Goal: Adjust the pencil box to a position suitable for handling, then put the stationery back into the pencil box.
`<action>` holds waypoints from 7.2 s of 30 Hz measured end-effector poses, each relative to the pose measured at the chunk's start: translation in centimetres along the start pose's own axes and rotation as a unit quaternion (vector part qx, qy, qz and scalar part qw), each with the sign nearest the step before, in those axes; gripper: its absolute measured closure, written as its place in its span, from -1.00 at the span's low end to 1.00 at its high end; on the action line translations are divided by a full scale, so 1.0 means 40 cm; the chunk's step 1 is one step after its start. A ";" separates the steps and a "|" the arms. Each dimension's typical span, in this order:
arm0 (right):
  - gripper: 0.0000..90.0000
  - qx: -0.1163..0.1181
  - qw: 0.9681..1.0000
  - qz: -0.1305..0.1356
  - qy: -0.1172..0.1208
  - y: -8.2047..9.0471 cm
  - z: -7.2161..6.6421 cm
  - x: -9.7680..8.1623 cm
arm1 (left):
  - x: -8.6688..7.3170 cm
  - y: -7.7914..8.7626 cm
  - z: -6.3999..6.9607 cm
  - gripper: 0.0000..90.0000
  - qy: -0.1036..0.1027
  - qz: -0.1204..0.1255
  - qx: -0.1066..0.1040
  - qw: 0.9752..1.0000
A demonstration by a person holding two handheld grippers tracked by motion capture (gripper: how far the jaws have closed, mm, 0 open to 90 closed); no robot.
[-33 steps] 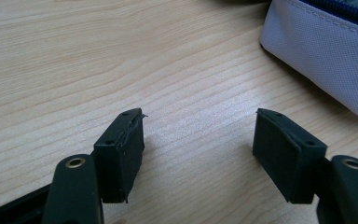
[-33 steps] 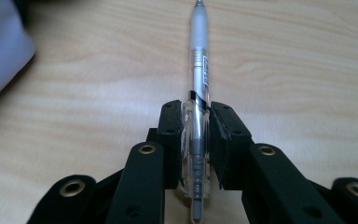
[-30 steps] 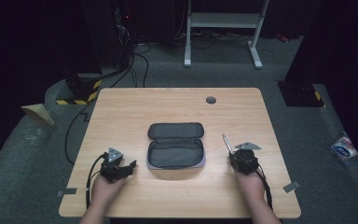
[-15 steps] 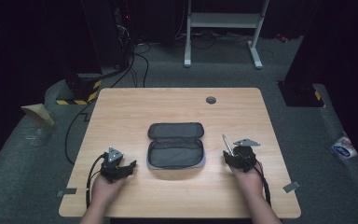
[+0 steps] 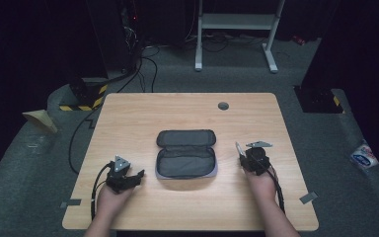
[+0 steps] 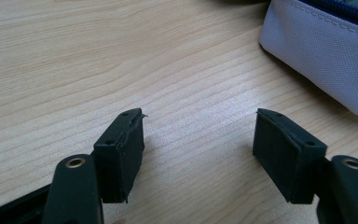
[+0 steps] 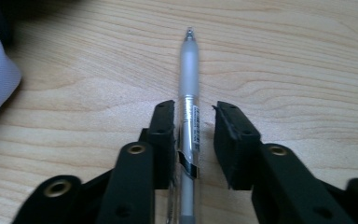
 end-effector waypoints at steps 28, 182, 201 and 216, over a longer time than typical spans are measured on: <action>0.75 0.011 0.999 0.027 0.015 0.042 -0.013 0.040 | 0.000 0.001 0.000 -0.25 -0.001 0.000 0.001 1.000; 0.14 0.159 0.979 0.095 0.089 0.089 -0.268 0.138 | -0.046 0.077 0.017 -0.33 0.006 0.000 -0.018 1.000; -0.02 0.058 0.993 0.084 0.056 0.098 0.006 0.004 | -0.044 0.072 0.016 -0.27 -0.001 -0.002 -0.007 1.000; -0.37 0.046 0.998 0.042 0.032 0.100 0.055 -0.102 | -0.045 0.072 0.016 -0.27 -0.001 0.000 -0.005 1.000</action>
Point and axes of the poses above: each handheld gripper's, and its own axes: y roughly backward along the jaws, x roughly out of its top, z roughly to its right, the point moved 8 cm from there along -y, roughly forward along the jaws, and after that the axes turned 10 degrees about z, right-handed, at the moved point
